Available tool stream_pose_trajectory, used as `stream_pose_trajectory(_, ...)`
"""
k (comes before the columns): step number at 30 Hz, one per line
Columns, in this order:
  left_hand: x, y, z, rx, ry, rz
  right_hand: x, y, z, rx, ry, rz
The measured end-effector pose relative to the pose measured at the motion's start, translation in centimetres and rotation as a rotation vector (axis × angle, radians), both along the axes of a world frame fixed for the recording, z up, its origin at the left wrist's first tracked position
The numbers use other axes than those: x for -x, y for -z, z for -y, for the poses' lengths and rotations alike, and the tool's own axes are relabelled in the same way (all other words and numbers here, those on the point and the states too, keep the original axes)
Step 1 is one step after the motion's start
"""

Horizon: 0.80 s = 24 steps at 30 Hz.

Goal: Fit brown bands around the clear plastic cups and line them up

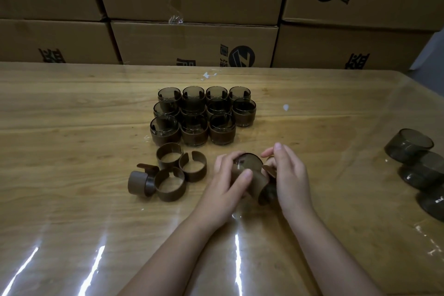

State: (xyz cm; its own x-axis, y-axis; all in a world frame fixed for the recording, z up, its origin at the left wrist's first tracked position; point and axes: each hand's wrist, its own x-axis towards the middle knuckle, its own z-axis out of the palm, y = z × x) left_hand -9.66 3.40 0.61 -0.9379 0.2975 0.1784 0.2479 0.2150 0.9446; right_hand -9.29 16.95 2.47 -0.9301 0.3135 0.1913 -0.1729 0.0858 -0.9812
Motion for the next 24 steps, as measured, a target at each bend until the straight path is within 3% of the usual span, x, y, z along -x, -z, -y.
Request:
stream_pose_trajectory(4,-0.33,0.23,-0.01,0.257,0.007,-0.108,-0.27,0.34,-0.06,-0.104,0.042,-0.058)
stream_pose_trajectory(7,-0.44,0.07,-0.06,0.340,0.014,-0.148,-0.24,0.33,-0.02,-0.096,0.053,-0.035)
stream_pose_trajectory(16,-0.18,-0.08,0.03,0.205,-0.025,-0.048,-0.11,0.86,0.21,-0.233,-0.045,-0.107)
stream_pose_trajectory(24,0.10,0.24,0.05,0.215,-0.016,-0.070,0.29,0.99,0.29,-0.043,-0.274,0.000)
